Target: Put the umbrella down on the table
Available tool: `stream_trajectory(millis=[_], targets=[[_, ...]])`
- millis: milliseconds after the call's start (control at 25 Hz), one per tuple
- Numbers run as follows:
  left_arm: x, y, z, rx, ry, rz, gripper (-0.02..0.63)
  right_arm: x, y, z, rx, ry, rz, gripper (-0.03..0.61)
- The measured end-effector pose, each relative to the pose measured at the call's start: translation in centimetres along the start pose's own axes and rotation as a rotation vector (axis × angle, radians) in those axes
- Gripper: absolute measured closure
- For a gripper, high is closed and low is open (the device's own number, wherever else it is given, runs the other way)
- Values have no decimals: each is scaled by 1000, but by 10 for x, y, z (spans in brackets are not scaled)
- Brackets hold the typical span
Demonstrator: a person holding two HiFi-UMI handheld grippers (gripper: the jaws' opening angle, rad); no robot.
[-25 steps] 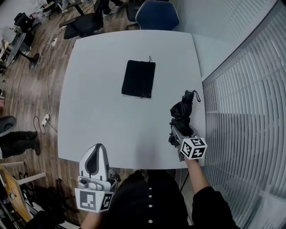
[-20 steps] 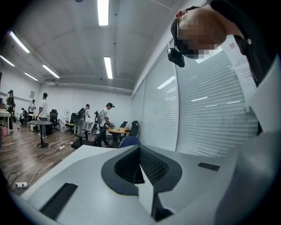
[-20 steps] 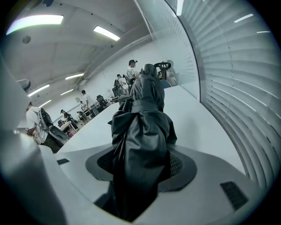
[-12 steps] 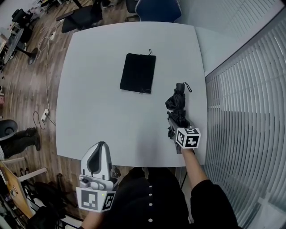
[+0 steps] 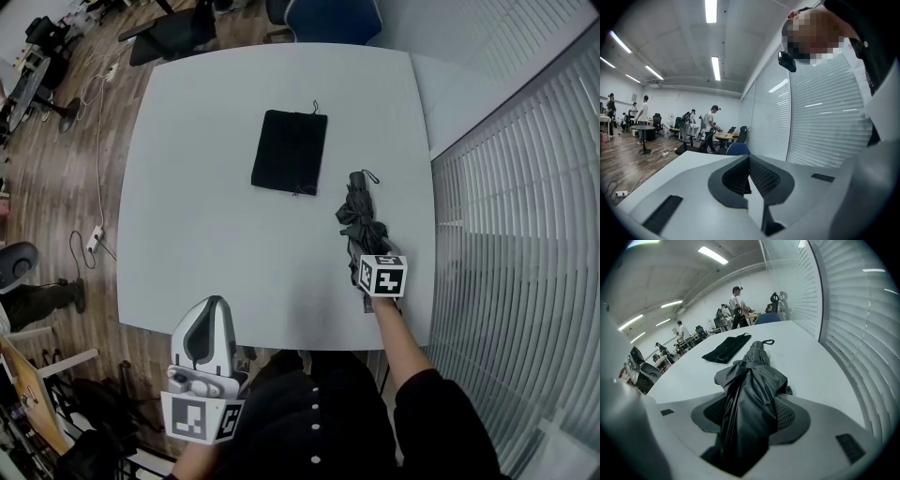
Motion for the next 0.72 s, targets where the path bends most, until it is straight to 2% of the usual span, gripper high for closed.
stream_trajectory(millis=[320, 520, 720], targets=[[3, -3, -2, 25, -3, 5, 598, -6, 0, 5, -25, -20, -38, 272], [4, -7, -5, 43, 0, 12, 598, -7, -3, -3, -5, -28, -124, 233], [4, -13, -10, 72, 13, 19, 598, -7, -8, -21, 16, -40, -162, 229]])
Point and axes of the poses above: the fingertips, and each gripper's own axes: z forward along the fingers, x to its right, y out of its underside, the point moved 2 cm from there along -z, backward along the fingers, and after that the axes turned 5 degrees about y, right-handed, at the moved point
